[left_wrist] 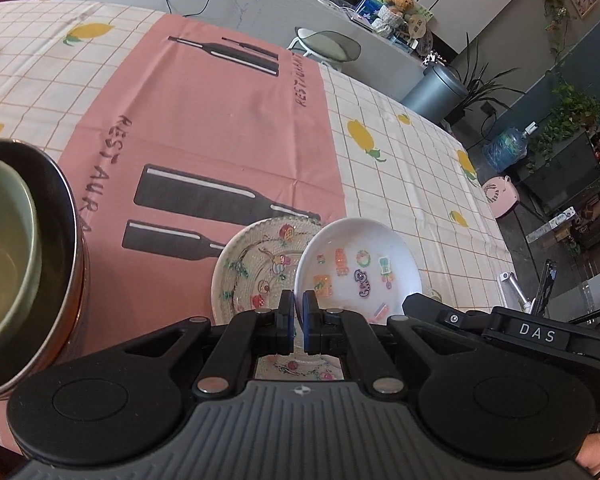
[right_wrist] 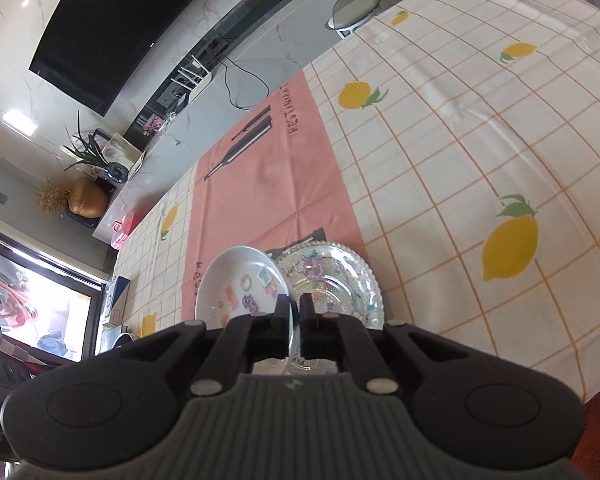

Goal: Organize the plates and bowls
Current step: 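Carry the sticker plate with both grippers and lower it onto the glass plate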

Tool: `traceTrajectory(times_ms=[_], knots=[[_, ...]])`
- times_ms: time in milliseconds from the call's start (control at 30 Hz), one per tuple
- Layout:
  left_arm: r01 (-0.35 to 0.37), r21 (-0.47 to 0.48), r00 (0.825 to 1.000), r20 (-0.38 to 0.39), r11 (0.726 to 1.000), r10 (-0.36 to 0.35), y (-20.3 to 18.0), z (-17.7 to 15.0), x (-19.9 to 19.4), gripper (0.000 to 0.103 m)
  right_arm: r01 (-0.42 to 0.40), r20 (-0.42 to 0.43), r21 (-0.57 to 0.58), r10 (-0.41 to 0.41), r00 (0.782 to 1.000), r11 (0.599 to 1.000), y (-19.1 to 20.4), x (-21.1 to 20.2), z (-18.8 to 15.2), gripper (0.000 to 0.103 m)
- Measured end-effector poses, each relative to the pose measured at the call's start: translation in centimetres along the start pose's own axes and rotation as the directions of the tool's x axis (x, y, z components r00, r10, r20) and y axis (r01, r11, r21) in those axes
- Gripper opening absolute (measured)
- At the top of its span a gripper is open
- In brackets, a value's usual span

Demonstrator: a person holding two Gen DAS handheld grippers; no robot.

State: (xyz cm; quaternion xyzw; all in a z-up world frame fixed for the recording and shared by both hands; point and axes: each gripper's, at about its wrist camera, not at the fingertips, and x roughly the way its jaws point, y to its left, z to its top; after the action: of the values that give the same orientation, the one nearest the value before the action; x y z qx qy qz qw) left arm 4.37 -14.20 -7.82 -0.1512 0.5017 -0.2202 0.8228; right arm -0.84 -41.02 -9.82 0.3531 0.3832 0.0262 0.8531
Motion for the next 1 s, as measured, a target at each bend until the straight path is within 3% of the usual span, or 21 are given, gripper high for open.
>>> traceTrajectory(times_ms=[467,1000], knots=[[-0.046,-0.035,0.997,-0.063,0.998,0.044,1.0,-1.0,2.2,0.004,0.06,-0.025,-0.015,-0.06,0.998,0.998,-1.0,2.0,-1.0,0.002],[-0.077,-0.022,0.995,-0.062,0.997,0.076,0.6,-0.8,2.8,0.006,0.116,-0.032,-0.078,-0.119,0.992,0.99,-0.5,3.7,-0.9,0.001]])
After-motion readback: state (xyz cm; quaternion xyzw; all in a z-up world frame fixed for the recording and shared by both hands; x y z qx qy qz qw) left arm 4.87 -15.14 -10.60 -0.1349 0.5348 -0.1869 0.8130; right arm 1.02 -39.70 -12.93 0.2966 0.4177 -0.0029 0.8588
